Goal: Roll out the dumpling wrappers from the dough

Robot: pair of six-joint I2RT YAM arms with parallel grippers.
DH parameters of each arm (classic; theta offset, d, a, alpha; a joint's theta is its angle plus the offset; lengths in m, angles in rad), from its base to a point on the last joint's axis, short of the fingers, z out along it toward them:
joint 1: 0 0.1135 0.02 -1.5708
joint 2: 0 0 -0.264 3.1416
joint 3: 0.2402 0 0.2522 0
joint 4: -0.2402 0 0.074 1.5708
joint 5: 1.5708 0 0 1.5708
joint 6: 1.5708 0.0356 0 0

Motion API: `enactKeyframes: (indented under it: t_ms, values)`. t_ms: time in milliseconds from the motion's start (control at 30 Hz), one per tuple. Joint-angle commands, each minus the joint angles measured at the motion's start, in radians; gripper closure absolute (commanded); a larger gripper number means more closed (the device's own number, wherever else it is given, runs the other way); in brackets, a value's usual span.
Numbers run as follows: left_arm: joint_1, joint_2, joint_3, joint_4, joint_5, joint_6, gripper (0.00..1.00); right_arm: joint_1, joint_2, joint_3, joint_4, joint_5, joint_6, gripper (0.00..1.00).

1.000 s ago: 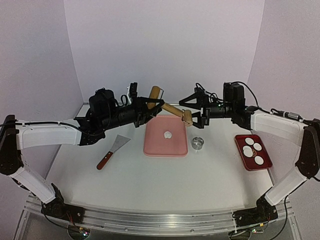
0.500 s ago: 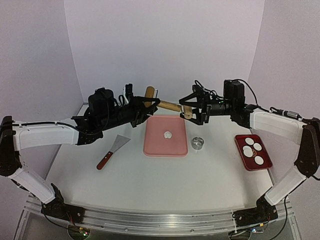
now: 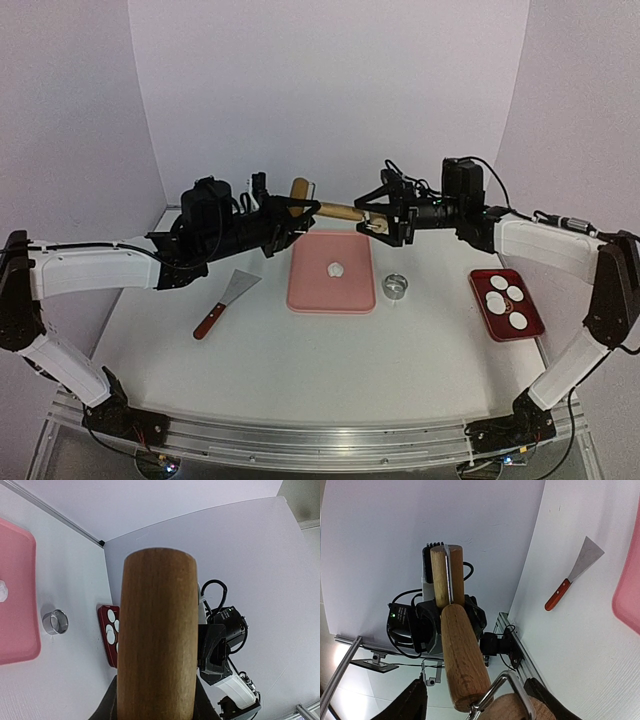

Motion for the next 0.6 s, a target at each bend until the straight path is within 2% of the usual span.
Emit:
enactKeyframes:
  t_ms: [0,200,567]
  values:
    - [0.000,0.020,0.068,0.035,0.022,-0.012,1.00,0.003,0.011,0.055,0.059,-0.014,-0.001,0.37]
    - [0.000,0.038,0.069,0.033,0.019,-0.019,1.00,0.002,0.016,0.062,0.058,-0.015,0.003,0.45]
    - [0.000,0.047,0.074,-0.001,0.026,-0.022,1.00,0.002,0.023,0.051,0.056,-0.001,0.005,0.73]
